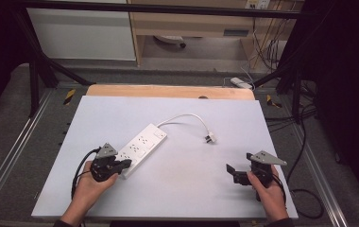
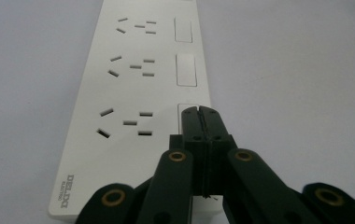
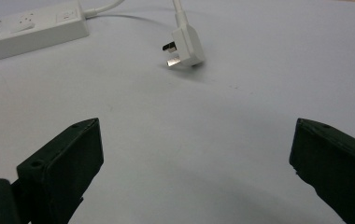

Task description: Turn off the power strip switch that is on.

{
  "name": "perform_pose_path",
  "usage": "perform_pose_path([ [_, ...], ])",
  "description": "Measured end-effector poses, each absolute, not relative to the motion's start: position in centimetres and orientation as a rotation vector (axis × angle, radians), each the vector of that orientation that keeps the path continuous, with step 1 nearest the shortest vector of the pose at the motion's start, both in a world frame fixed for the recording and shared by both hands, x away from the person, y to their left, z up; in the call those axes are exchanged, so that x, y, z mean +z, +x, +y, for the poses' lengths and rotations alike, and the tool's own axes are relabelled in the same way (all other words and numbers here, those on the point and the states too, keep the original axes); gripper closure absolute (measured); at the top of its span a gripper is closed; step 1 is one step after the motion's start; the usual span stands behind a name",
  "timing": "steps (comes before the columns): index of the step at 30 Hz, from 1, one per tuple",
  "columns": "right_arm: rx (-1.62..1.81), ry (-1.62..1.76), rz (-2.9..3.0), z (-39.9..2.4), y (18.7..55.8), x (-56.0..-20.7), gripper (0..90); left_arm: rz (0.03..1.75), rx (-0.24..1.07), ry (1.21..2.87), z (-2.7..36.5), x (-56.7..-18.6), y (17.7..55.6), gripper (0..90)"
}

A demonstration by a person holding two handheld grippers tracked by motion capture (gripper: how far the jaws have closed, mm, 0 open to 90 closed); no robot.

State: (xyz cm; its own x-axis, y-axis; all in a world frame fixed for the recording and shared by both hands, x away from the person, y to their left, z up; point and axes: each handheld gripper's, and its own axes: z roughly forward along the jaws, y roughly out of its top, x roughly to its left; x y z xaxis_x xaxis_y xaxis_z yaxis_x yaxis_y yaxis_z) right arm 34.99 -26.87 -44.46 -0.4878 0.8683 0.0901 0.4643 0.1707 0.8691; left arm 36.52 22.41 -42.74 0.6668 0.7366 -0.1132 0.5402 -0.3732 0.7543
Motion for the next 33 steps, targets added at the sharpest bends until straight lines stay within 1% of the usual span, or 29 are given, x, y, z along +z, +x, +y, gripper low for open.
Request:
perform_pose_path([
  [33,1.252,1.255,2.035,-26.81,35.0,-44.51,3.3,0.986,0.322,2.065,22.35,-43.02,36.77,90.0],
])
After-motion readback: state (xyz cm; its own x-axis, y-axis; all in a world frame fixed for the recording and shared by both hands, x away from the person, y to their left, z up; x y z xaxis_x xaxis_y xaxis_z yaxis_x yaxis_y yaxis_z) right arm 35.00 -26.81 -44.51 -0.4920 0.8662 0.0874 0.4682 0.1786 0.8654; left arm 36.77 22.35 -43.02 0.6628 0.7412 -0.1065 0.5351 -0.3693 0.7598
